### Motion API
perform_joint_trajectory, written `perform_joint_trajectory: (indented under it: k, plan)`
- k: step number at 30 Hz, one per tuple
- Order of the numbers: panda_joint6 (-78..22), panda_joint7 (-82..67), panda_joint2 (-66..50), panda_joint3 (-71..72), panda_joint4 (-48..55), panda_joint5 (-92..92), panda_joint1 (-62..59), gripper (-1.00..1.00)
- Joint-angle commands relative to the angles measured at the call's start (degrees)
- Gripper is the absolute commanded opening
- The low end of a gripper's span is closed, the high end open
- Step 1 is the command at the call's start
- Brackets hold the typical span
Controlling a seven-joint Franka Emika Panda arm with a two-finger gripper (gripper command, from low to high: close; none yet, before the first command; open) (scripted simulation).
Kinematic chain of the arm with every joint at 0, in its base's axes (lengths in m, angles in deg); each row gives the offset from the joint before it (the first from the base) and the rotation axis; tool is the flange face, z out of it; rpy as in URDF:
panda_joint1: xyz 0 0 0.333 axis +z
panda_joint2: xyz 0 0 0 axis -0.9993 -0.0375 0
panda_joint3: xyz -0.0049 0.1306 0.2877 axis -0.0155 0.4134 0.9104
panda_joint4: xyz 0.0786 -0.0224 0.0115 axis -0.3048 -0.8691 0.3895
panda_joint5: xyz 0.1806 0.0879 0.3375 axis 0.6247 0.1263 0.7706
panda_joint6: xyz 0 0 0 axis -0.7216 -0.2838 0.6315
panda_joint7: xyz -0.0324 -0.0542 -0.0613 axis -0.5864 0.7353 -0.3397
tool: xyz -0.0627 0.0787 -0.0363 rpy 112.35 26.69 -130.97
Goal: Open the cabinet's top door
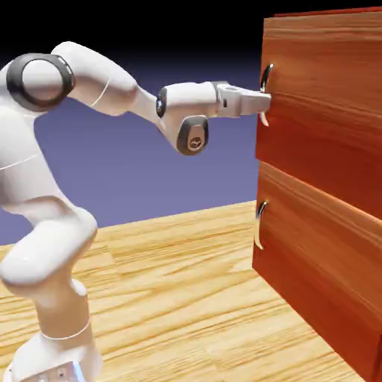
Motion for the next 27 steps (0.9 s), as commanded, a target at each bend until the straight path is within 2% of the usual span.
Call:
perform_joint_trajectory:
  k: [1,5,17,27]
  plan:
    - [0.27,-1.15,-0.35,-1.76,-0.03,0.59,2.16,-1.00]
    - [0.84,-2.12,-0.36,-9.23,-1.78,-0.50,10.24,-1.00]
    - [-0.02,14.77,9.86,-34.15,-14.35,-25.76,29.00,-1.00]
    - [1.19,-2.53,9.24,-48.04,-14.27,-12.09,49.77,-1.00]
